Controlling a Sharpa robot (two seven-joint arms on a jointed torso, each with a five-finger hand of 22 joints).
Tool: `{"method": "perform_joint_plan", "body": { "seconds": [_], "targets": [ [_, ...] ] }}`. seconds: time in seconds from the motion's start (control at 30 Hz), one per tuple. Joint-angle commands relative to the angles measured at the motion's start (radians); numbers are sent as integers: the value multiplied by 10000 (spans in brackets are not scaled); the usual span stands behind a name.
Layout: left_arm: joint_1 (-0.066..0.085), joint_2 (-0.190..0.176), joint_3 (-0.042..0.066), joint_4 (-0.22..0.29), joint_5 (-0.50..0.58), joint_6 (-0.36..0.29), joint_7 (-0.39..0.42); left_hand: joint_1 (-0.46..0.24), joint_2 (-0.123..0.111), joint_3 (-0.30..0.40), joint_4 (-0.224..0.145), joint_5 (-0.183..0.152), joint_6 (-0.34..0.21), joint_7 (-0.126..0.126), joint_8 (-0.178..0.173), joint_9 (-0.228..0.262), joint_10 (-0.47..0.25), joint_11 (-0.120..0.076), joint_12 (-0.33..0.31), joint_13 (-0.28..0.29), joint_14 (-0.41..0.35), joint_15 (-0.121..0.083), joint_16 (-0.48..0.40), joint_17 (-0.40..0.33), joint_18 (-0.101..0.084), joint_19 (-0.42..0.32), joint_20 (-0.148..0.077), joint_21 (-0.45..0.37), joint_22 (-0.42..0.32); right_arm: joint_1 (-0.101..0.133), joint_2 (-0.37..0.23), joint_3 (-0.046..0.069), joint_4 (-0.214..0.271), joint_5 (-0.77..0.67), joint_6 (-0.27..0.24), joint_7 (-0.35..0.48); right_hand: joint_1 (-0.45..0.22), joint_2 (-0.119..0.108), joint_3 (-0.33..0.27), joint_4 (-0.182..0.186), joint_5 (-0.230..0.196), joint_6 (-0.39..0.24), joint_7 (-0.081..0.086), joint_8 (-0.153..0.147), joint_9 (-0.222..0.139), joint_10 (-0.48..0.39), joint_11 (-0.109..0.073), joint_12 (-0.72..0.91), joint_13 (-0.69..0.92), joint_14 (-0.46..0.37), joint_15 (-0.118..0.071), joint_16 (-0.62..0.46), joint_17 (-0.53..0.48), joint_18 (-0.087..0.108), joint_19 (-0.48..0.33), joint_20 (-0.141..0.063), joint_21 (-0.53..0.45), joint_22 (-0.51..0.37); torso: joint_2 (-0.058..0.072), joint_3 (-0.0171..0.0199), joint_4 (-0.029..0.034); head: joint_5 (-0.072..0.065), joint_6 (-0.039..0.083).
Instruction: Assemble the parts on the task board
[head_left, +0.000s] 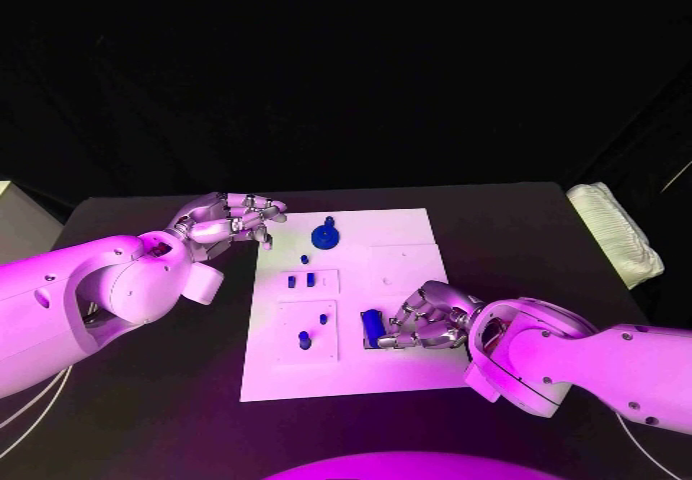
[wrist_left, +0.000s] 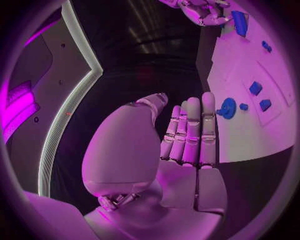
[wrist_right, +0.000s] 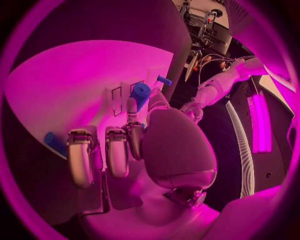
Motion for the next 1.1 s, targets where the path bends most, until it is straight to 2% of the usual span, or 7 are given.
{"method": "perform_joint_plan", "body": {
  "seconds": [0.03,0.23,0.57,0.7,0.77,0.93,1.1],
  "targets": [
    [4,6,5,16,37,141,45,55,15,17,59,-1,-51,-6,29,-17,-53,19,31,16,22,37,-40,11,143,65,35,-47,-16,-11,22,-2,-14,-258,337,191,112,14,79,9,48,2,-37,27,-9,283,-48,11,1306,1000,-38,65,2442,-143,1046,-27,60,2634,12,2,8,3,-9],
    [4,3,5,21,37,145,32,68,31,17,72,2,-56,-5,32,-20,-64,20,40,16,23,38,-42,14,143,67,36,-50,-18,-11,85,-2,-80,-465,128,28,228,107,233,23,50,20,-44,16,-28,294,-54,24,1320,1001,-44,66,2444,-143,1046,-31,60,2634,9,-2,1,7,-19],
    [4,2,5,18,37,152,22,64,65,23,97,5,-55,-4,37,-22,-68,22,49,16,24,40,-44,15,143,70,36,-52,-20,-11,234,-1,-260,-578,-332,-144,-115,367,323,67,27,68,-43,2,-61,320,-53,48,1346,1007,-44,79,2471,-143,1046,-33,60,2634,6,2,0,-4,-32],
    [4,4,5,12,37,156,19,64,65,23,97,5,-55,-4,37,-22,-68,22,49,16,24,40,-44,15,143,70,36,-52,-20,-11,290,-1,-320,-664,-328,-246,-148,397,333,63,28,75,-47,2,-64,333,-55,83,1366,1009,-45,82,2479,-143,1046,-33,60,2634,7,-1,-2,-6,-30],
    [4,3,5,11,37,159,18,64,65,23,97,5,-55,-4,37,-22,-68,22,49,16,24,40,-44,15,143,70,36,-52,-20,-11,321,-1,-359,-716,-162,-308,-80,402,368,16,34,76,-65,0,-68,337,-68,87,1371,1008,-52,82,2478,-143,1046,-36,60,2634,4,-1,0,-6,-35],
    [4,-3,5,14,37,164,14,64,65,23,97,5,-55,-4,37,-22,-68,22,49,16,24,40,-44,15,143,70,36,-52,-20,-10,378,-1,-448,-939,478,-367,496,-25,512,-124,33,84,-73,-31,-110,322,-84,34,1363,1007,-69,79,2475,-143,1046,-53,60,2634,4,-3,4,1,-46],
    [4,-18,5,16,37,164,8,60,86,26,114,6,-54,-4,40,-23,-71,22,54,16,25,41,-45,17,143,71,37,-54,-21,-10,391,-1,-474,-1123,931,-367,629,-152,556,-114,36,92,-69,-43,-127,316,-80,12,1357,1006,-66,77,2472,-143,1046,-52,60,2634,0,-3,-2,3,-45]
  ]
}}
